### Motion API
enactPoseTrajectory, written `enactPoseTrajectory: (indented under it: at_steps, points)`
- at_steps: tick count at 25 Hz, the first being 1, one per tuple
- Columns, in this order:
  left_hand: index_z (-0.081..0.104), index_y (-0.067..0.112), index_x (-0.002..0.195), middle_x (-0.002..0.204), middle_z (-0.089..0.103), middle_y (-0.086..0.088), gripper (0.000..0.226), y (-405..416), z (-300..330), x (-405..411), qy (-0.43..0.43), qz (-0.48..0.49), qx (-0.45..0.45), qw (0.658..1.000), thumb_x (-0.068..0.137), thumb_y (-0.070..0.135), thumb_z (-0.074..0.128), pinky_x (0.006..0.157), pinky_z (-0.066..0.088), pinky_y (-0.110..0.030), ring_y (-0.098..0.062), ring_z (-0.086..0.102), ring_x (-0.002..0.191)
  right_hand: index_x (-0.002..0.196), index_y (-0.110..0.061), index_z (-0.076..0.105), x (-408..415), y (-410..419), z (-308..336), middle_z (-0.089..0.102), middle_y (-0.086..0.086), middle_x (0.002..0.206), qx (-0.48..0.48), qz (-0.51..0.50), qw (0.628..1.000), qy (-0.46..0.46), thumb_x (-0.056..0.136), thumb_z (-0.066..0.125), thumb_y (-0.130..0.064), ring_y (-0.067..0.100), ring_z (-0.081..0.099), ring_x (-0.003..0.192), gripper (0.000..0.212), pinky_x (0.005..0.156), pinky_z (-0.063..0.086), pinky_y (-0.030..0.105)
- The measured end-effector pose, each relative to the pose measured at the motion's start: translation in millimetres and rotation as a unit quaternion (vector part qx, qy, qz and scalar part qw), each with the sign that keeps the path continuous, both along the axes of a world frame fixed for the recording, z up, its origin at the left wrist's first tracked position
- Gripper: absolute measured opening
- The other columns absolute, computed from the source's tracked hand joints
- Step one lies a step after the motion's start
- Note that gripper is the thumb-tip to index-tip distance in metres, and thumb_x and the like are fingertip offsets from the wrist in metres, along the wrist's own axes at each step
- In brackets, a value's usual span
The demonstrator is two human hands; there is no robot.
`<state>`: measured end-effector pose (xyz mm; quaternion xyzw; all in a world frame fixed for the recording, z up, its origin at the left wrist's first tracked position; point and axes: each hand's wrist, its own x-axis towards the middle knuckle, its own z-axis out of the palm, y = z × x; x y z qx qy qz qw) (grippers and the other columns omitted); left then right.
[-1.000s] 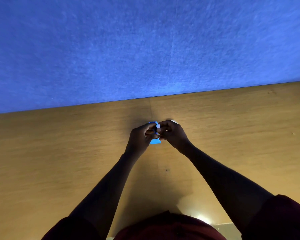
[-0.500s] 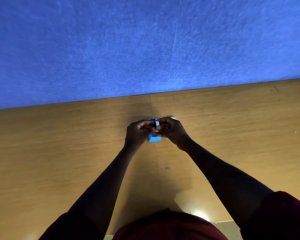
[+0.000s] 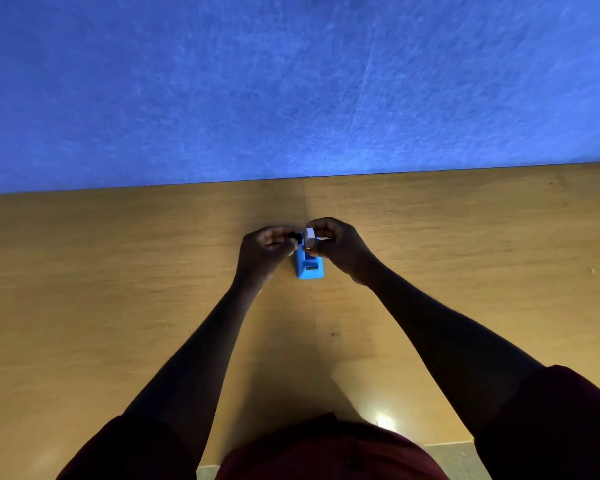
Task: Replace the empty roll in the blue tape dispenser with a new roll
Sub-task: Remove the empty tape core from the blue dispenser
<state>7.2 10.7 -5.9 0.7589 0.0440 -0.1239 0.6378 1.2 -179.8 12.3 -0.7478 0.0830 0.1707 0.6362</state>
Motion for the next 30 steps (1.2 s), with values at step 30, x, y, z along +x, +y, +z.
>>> enactPoseTrajectory:
  at_steps: [30]
  points:
    - [0.072,0.018,0.112,0.105,0.078,0.004,0.028,8.5,-32.9,8.7,0.009,-0.021,-0.015,1.000,0.086,0.013,0.079,0.085,0.059,-0.022,-0.010,0.074,0.099,0.121,-0.012,0.062,90.4,5.9,-34.7,0.061,0.008,0.115,-0.451,0.192,0.862,-0.126,0.082,0.076,-0.008,0.028,0.066,0.099,0.042,0.078,0.060,0.044]
